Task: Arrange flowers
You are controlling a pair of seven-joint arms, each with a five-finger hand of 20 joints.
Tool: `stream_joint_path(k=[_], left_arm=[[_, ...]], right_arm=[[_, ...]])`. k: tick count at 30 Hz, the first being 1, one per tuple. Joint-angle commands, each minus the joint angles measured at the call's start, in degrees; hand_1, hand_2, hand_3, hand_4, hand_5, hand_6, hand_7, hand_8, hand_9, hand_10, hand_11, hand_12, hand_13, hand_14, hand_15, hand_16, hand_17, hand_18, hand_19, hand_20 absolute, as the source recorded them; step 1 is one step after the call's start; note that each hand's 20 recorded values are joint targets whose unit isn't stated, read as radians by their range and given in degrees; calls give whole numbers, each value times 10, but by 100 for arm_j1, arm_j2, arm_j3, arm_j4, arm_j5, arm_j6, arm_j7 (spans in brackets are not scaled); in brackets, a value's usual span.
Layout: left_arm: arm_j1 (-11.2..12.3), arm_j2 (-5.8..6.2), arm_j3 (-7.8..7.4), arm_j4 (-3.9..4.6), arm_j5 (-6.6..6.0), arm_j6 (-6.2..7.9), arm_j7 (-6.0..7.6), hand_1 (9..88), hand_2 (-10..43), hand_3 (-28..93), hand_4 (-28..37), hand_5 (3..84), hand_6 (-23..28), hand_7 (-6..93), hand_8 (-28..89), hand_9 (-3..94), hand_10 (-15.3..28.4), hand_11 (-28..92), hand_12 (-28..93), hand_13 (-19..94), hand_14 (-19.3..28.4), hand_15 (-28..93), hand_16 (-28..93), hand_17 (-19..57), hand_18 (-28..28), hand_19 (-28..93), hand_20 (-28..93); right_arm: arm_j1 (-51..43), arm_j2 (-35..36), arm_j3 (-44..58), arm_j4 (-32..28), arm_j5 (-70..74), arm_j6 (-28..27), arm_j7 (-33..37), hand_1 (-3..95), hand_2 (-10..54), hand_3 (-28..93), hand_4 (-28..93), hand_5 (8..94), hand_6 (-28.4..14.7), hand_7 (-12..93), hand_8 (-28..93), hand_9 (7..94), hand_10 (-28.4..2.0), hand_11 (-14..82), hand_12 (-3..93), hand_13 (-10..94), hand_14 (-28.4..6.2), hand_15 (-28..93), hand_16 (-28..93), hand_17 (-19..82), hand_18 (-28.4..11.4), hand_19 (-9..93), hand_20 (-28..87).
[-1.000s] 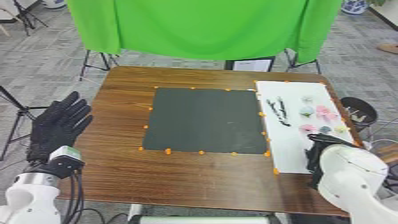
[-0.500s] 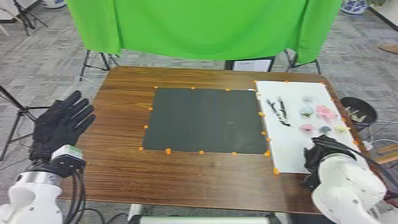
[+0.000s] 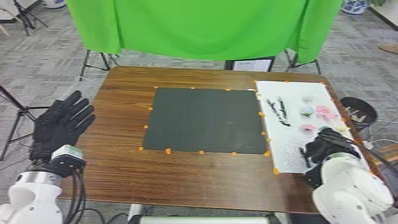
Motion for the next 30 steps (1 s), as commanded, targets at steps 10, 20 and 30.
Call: stream_joint_path(k=[10, 20, 30], left_arm=[[93, 2, -79, 5, -52, -87, -56, 261, 120, 727, -283, 386, 88, 65, -69, 308, 154, 147, 85, 186, 147, 237, -79, -44, 118, 301, 61], [16, -1, -40, 27, -48, -116, -75, 262, 119, 726, -283, 385, 88, 66, -69, 307, 154, 147, 86, 186, 148, 237, -78, -45, 118, 301, 61], [-29, -13, 9, 52, -71, -144, -101, 262, 119, 726, -283, 385, 87, 65, -69, 307, 153, 148, 86, 184, 151, 240, -76, -45, 118, 301, 61]], right_arm=[[7, -31, 364, -279, 710, -2329, 536, 440, -95, 694, -282, 679, -96, 126, -66, 801, -166, 280, 286, 792, -102, 468, 366, 545, -168, 931, 195], [-14, -124, -255, 56, 385, -2368, 293, 520, -95, 590, -283, 710, -63, 159, -73, 785, -150, 320, 300, 775, -107, 510, 355, 521, -183, 926, 227], [4, -196, -751, 672, -94, -1854, -45, 608, -95, 546, -281, 770, -34, 229, 172, 864, -102, 175, 468, 819, -90, 471, 369, 558, -162, 924, 194]])
